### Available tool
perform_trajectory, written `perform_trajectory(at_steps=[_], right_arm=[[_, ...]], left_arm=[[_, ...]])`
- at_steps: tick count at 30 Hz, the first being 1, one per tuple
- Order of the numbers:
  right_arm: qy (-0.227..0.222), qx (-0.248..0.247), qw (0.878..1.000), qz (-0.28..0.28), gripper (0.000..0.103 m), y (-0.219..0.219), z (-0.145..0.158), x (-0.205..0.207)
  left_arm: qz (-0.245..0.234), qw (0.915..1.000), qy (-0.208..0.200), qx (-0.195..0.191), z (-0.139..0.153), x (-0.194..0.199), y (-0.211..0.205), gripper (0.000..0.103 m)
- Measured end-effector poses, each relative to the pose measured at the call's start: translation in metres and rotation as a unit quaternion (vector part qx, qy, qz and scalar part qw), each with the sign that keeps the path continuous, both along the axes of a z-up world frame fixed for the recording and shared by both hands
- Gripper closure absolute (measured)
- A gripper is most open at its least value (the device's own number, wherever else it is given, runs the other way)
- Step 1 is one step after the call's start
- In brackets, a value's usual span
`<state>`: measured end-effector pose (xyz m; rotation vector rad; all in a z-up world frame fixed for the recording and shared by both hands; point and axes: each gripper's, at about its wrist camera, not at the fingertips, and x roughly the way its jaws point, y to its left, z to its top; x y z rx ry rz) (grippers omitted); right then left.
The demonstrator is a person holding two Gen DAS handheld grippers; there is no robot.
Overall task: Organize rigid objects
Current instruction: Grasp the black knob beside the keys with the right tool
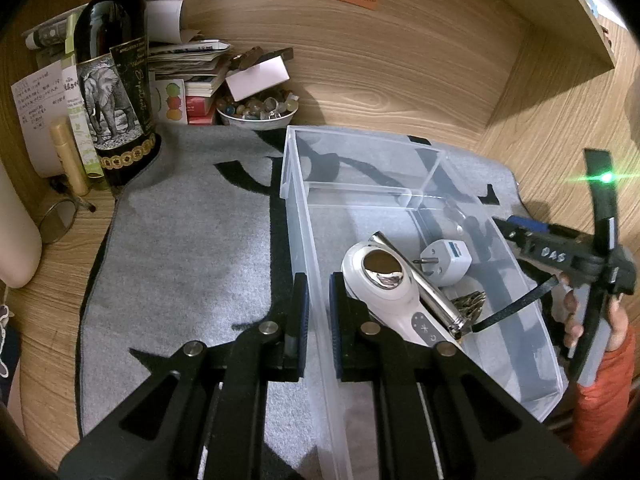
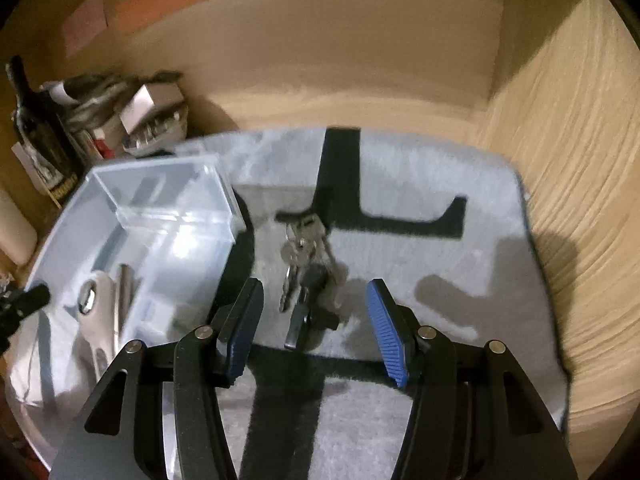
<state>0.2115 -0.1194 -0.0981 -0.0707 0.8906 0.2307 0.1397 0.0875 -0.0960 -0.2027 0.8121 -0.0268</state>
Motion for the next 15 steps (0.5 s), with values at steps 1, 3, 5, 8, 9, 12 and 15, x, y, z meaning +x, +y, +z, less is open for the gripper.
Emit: perform_trajectory(at_steps=[1,3,5,8,9,12,15], right_arm=[[0.006,-0.002,1.0,0.001,0.053,0.0,-0.005,0.002],[0.021,-0.005,1.0,0.002,0.053,0.0,-0.014,0.005],[0.035,-0.009,0.999,0.004,0.053,0.001,-0.024,0.007],[0.035,-0.016,0.999,0.0,0.058,-0.002,-0.031,0.007],[0.032,-0.015,0.999,0.0,0.063,-0.003,-0.03,0.006],[0.032,-0.006,0.999,0.002,0.076,-0.006,-0.029,0.005],[0.028,0.001,1.0,0.0,0.076,-0.011,-0.028,0.002]], left_arm=[[0.0,1.0,0.0,0.0,0.0,0.0,0.0,0.094],[0.0,1.0,0.0,0.0,0.0,0.0,0.0,0.094],[0.0,1.0,0.0,0.001,0.0,0.0,0.0,0.094],[0.0,1.0,0.0,0.001,0.0,0.0,0.0,0.094],[0.0,1.0,0.0,0.0,0.0,0.0,0.0,0.094],[0.0,1.0,0.0,0.0,0.0,-0.001,0.001,0.094],[0.0,1.0,0.0,0.0,0.0,-0.001,0.0,0.094]])
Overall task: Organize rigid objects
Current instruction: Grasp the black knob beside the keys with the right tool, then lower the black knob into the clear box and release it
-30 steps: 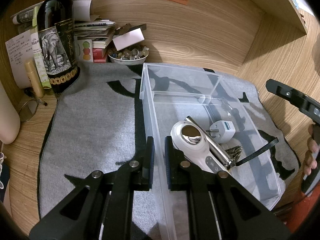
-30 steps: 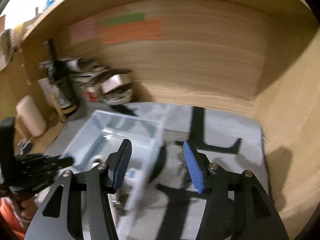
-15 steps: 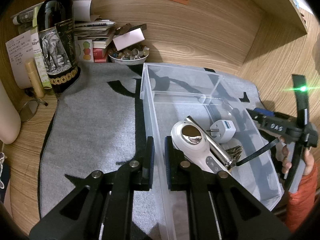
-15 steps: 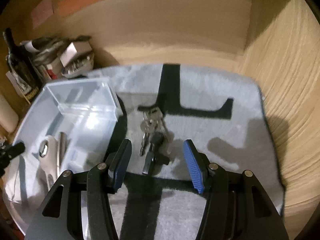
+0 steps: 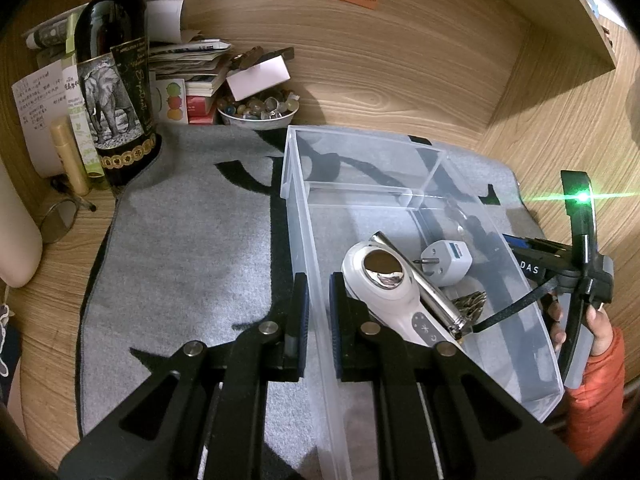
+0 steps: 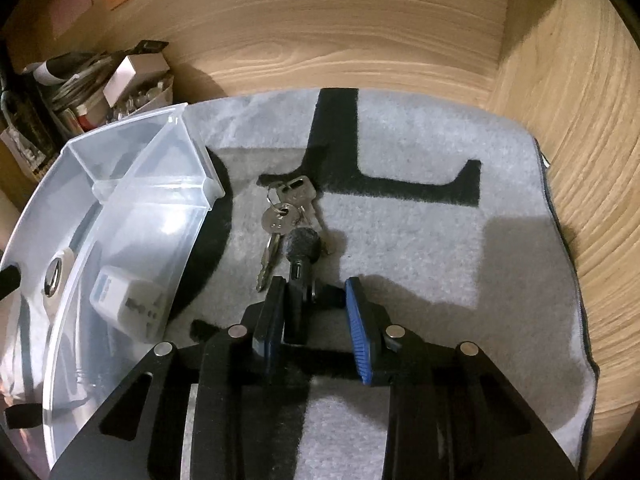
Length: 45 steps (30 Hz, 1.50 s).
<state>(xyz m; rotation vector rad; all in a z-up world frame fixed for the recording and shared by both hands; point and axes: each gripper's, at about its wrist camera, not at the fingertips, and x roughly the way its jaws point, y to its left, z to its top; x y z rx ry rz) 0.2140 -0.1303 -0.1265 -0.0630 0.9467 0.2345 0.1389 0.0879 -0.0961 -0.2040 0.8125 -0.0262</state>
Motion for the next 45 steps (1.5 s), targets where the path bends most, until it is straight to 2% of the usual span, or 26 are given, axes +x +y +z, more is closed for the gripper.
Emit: perform_trajectory(at_steps=[6,14,20,28,32,37,45], right_arm=[[-0.018,0.006,1.0,-0.002,0.076,0.003,0.013,-0.002],[-0.073,0.012,0.997,0.013,0.076,0.012,0.054,-0.022],[-0.123,0.016,0.991,0.041,0.076,0.027,0.087,-0.043],[-0.161,0.017,0.983,0.091,0.076,0.058,0.111,-0.065],[-0.157,0.012,0.981,0.116,0.076,0.075,0.107,-0.069],[-0.133,-0.005,0.98,0.146,0.076,0.098,0.088,-0.07],[-0.085,-0.026,0.984,0.155,0.076,0.111,0.054,-0.059]], left_arm=[[0.0,1.0,0.0,0.001,0.0,0.0,0.001,0.094],[0.0,1.0,0.0,0.001,-0.001,-0.001,0.001,0.094],[0.0,1.0,0.0,0.001,-0.001,0.0,0.001,0.094],[0.0,1.0,0.0,0.0,0.0,0.0,0.001,0.094],[-0.001,1.0,0.0,0.0,-0.001,-0.001,0.001,0.094],[-0.001,1.0,0.0,0.0,-0.001,-0.001,0.001,0.094],[-0.001,1.0,0.0,-0.005,-0.001,-0.002,-0.001,0.094]])
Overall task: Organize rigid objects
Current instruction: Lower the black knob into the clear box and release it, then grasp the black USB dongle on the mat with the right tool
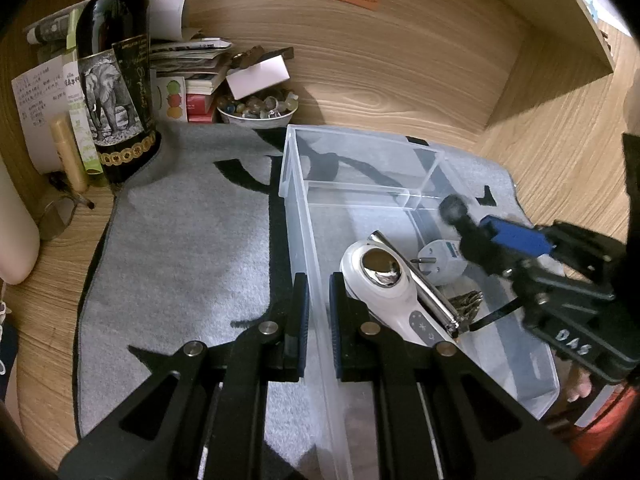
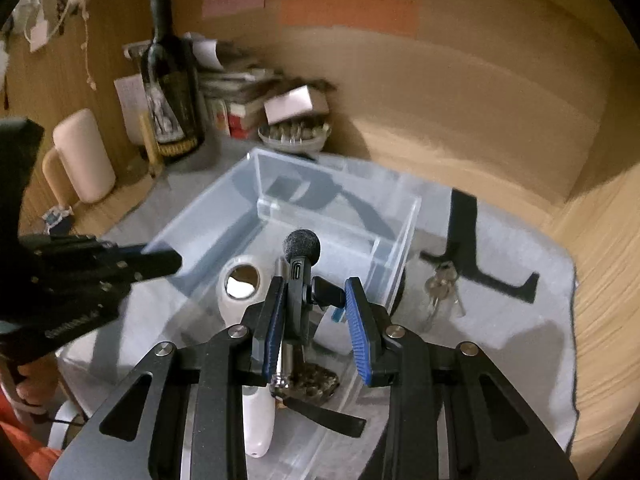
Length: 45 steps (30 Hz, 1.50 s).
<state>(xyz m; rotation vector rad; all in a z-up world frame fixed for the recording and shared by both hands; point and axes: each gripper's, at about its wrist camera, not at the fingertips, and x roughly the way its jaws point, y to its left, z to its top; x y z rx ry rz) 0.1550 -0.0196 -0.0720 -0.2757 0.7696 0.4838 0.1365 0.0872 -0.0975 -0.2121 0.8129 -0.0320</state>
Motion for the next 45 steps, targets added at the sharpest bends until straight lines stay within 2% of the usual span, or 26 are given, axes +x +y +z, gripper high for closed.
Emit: perform_trajectory(at_steps=[7,10,16,21,27,32,40,45], right_arm=[[0.013,-0.005,1.0,-0.004,0.073,-0.002,-0.005,0.003],[0.006,0.003,1.0,-0.01,0.061,-0.005,0.001,0.001],[-0.017,0.02,0.999,-0.023,0.048,-0.017,0.02,-0.006],[-0.047,0.031,0.997,-0.059,0.041,-0.047,0.037,-0.019],[-0.057,0.021,0.992,-0.113,0.041,-0.083,0.041,-0.034],[-0.037,0.004,0.988,-0.148,0.041,-0.103,0.025,-0.047],[0.049,0.023,0.983,-0.175,0.041,-0.114,-0.027,-0.061],[0.082,0.03,0.976,-0.197,0.041,-0.119,-0.054,-0.063]], left_arm=[[0.0,1.0,0.0,0.0,0.0,0.0,-0.001,0.094],[0.0,1.0,0.0,0.0,0.0,0.0,-0.001,0.094],[0.0,1.0,0.0,0.001,0.001,0.001,0.0,0.094],[-0.001,1.0,0.001,0.002,0.001,0.001,-0.001,0.094],[-0.001,1.0,0.001,0.002,0.001,0.002,-0.001,0.094],[-0.001,1.0,0.0,0.001,0.001,0.003,-0.001,0.094],[-0.002,1.0,0.0,0.001,0.001,0.003,-0.001,0.094],[-0.002,1.0,0.0,0.003,0.001,0.003,-0.001,0.094]])
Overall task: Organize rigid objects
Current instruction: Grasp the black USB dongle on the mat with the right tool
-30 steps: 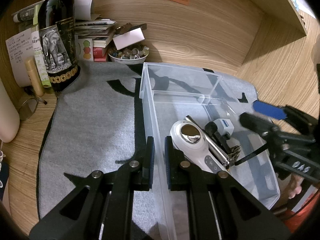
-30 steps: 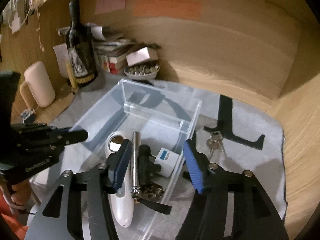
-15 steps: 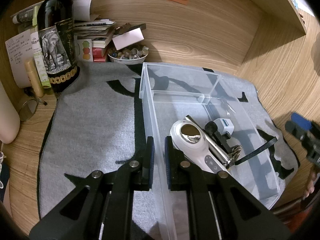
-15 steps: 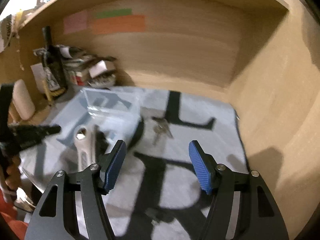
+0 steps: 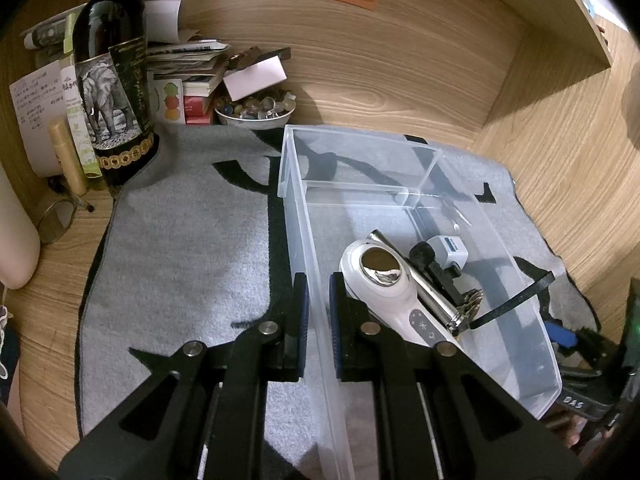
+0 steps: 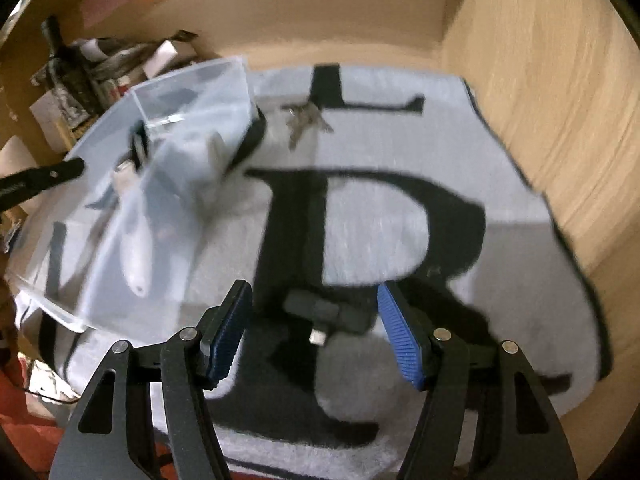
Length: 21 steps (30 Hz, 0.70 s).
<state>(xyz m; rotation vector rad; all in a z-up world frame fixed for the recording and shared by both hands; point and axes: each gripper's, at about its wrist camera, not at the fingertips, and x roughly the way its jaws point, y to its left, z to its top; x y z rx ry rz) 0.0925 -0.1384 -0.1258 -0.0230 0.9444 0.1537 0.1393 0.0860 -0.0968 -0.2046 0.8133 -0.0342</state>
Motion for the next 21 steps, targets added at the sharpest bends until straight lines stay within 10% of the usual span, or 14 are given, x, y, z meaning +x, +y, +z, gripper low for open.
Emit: perform_trajectory(at_steps=[6,21], right_arm=[[-0.005,-0.006,1.0,-0.017,0.061,-0.005,-0.003,-0.001],[-0.072,-0.007,0.997,-0.003,0.061,0.0,0.043,0.011]], left_arm=[[0.0,1.0,0.0,-0.001,0.0,0.0,0.0,0.094],[0.001,1.0,-0.002,-0.005,0.0,0.0,0.001,0.093]])
